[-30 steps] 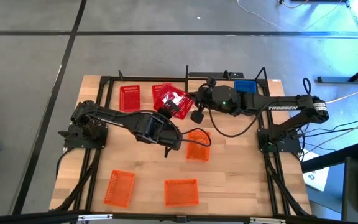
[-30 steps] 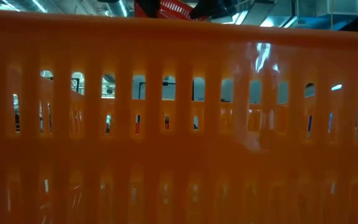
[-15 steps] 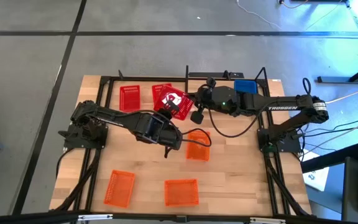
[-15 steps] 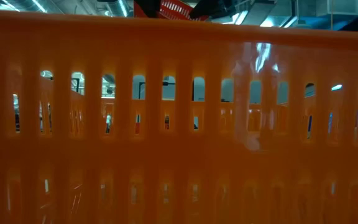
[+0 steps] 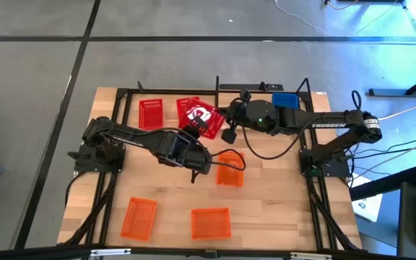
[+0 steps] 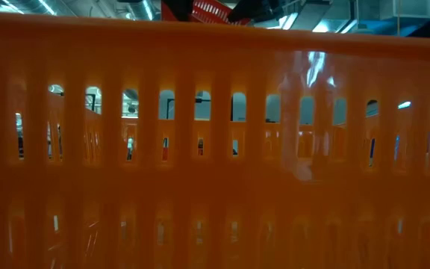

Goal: Stack baskets on shelf by color
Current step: Put the bottom red basket on the shelf

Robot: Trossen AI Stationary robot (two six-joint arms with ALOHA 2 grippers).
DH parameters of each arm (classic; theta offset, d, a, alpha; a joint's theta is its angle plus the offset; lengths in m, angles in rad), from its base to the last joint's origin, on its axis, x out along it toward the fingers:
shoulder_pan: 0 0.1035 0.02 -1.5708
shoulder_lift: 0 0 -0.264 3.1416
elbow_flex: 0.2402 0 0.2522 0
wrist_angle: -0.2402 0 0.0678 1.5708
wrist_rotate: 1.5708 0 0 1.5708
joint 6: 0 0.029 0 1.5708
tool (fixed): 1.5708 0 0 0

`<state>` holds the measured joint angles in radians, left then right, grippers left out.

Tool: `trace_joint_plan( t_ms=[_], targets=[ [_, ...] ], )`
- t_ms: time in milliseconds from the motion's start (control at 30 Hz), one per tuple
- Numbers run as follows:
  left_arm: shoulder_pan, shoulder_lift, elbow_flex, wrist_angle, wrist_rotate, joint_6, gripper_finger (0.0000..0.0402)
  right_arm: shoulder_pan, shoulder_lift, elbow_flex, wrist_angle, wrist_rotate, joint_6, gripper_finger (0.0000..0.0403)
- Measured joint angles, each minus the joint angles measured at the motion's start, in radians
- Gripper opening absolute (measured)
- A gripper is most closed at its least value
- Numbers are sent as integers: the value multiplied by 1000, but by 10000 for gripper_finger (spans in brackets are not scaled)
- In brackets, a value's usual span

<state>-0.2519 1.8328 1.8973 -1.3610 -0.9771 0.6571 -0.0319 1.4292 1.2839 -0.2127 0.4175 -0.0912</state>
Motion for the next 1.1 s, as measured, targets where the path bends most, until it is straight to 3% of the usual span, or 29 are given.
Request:
trace_joint_plan(
  t_ms=[433, 567, 767, 1100],
  targets=[
    [-13, 0, 0, 45, -15, 46, 1, 0, -2, 1, 0, 1, -27, 2],
    [-13, 0, 0, 44, -11, 120, 27, 0, -2, 1, 0, 0, -46, 2],
    [-8, 0, 0, 62, -6, 112, 78, 0, -2, 2, 8, -3, -44, 2],
    [-6, 0, 0, 149, -1, 59, 84, 0, -2, 2, 8, 0, -49, 2]
  ],
)
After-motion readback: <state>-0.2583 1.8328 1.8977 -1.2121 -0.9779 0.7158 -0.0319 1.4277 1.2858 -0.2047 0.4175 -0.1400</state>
